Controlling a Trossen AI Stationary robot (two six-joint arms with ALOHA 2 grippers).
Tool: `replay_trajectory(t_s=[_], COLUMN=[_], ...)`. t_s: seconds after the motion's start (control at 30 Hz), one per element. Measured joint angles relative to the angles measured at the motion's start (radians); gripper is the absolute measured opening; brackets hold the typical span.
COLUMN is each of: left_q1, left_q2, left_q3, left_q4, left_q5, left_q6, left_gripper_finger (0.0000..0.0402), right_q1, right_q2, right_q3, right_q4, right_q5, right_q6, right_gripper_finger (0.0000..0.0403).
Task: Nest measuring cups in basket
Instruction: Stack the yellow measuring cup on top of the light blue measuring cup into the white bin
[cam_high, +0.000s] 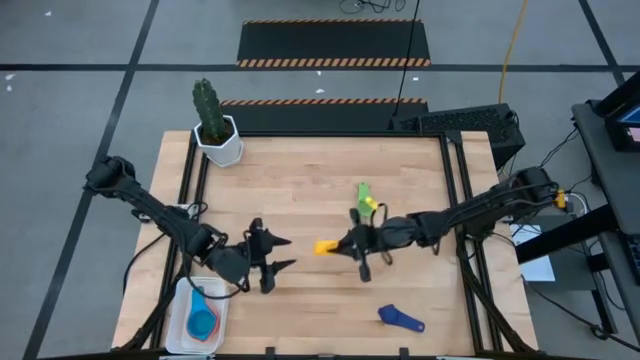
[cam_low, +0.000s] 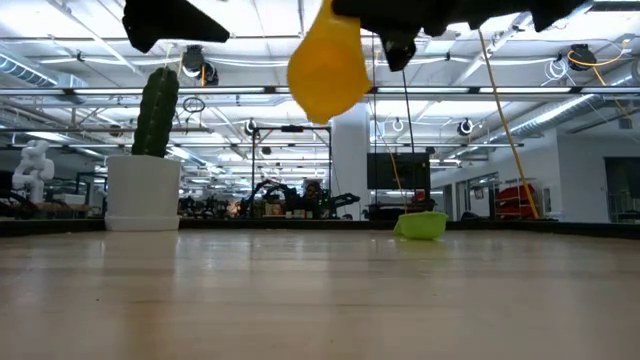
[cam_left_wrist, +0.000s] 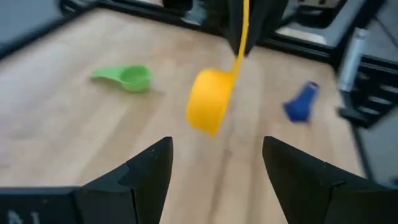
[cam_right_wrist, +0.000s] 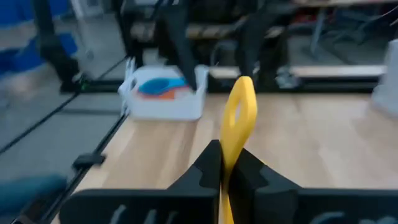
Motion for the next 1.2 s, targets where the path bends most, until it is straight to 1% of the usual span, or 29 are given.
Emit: replay_trajectory(t_s=[0.07, 0.17, 0.23, 0.3, 0.4, 0.47, 0.53, 0.73, 0.8, 0.9, 0.97, 1.07, 1.2], left_q1=[-0.007, 0.000, 0.006, 0.011, 0.012, 0.013, 0.018, 0.035, 0.044, 0.054, 0.064, 0.079, 0.099], left_q2=[0.019, 0.066, 0.113, 0.167, 0.233, 0.266, 0.290, 0.349, 0.371, 0.400, 0.412, 0.413, 0.413], left_q3=[0.000, 0.000, 0.000, 0.000, 0.000, 0.000, 0.000, 0.000, 0.002, 0.016, 0.027, 0.035, 0.042], left_q4=[0.015, 0.116, 0.197, 0.315, 0.467, 0.541, 0.592, 0.700, 0.737, 0.737, 0.736, 0.738, 0.734], left_q5=[-0.065, -0.117, -0.155, -0.189, -0.262, -0.316, -0.330, -0.320, -0.342, -0.398, -0.417, -0.420, -0.425], left_q6=[0.006, 0.045, 0.107, 0.200, 0.322, 0.367, 0.395, 0.424, 0.435, 0.446, 0.462, 0.457, 0.442], left_gripper_finger=[0.0252, 0.0252, 0.0252, 0.0251, 0.0239, 0.0226, 0.0209, 0.0153, 0.0138, 0.0125, 0.0119, 0.0103, 0.0067], right_q1=[-0.010, -0.024, -0.028, -0.028, -0.028, -0.028, -0.028, -0.028, -0.029, -0.033, -0.033, -0.032, -0.033], right_q2=[-0.036, -0.076, -0.087, -0.090, -0.090, -0.090, -0.090, -0.090, -0.090, -0.089, -0.090, -0.090, -0.090], right_q3=[-0.042, -0.085, -0.102, -0.108, -0.108, -0.108, -0.109, -0.109, -0.109, -0.109, -0.109, -0.109, -0.109], right_q4=[0.046, 0.115, 0.157, 0.175, 0.178, 0.178, 0.183, 0.211, 0.213, 0.212, 0.210, 0.209, 0.211], right_q5=[0.029, 0.032, 0.031, 0.031, 0.028, 0.028, 0.029, 0.031, 0.032, 0.036, 0.059, 0.086, 0.124], right_q6=[0.005, 0.007, 0.007, 0.006, 0.001, -0.001, -0.002, -0.023, -0.027, -0.028, -0.028, -0.034, -0.038], right_gripper_finger=[0.0001, 0.0001, 0.0001, 0.0001, 0.0000, 0.0000, 0.0000, 0.0000, 0.0000, 0.0000, 0.0000, 0.0000, 0.0000])
